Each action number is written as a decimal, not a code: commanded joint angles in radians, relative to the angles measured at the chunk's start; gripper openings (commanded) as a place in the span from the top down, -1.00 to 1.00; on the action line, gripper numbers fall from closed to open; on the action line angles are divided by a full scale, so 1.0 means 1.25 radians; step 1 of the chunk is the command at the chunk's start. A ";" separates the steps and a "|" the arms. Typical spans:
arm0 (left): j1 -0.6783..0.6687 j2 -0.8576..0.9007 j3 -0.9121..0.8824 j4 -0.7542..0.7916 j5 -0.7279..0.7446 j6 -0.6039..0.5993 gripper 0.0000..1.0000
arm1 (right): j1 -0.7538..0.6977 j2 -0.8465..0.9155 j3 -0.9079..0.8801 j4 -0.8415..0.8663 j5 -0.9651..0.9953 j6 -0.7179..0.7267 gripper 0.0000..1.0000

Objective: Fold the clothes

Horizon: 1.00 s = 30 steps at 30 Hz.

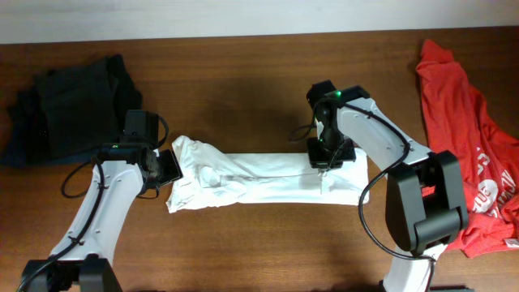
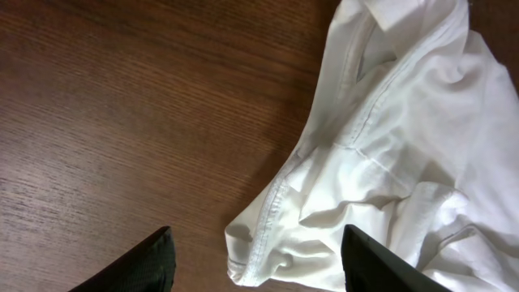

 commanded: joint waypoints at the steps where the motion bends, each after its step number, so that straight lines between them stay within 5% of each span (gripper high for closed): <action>1: 0.005 -0.005 0.001 -0.001 0.006 0.013 -0.30 | 0.034 0.002 0.016 0.002 -0.096 -0.012 0.92; 7: 0.005 -0.005 0.001 -0.001 0.006 0.013 -0.30 | 0.101 0.002 0.015 0.046 -0.122 -0.005 0.91; 9: 0.005 -0.005 0.001 -0.001 0.006 0.013 -0.30 | 0.110 0.002 0.015 0.053 -0.125 -0.005 0.43; 10: 0.005 -0.005 0.001 -0.001 0.006 0.013 -0.30 | 0.112 0.002 0.015 0.059 -0.125 -0.006 0.01; 11: 0.005 -0.005 0.001 -0.001 0.006 0.013 -0.30 | 0.113 0.002 0.015 0.061 -0.125 -0.006 -0.04; 16: 0.005 -0.005 0.001 -0.002 0.007 0.014 -0.44 | 0.109 0.002 0.016 0.052 -0.114 -0.007 -0.01; 20: 0.005 0.013 0.001 0.013 0.090 0.118 -0.57 | 0.075 -0.002 0.041 -0.024 -0.045 -0.005 0.14; 30: 0.024 0.256 0.001 0.173 0.210 0.266 -0.65 | -0.127 -0.051 0.053 -0.162 0.011 0.012 0.06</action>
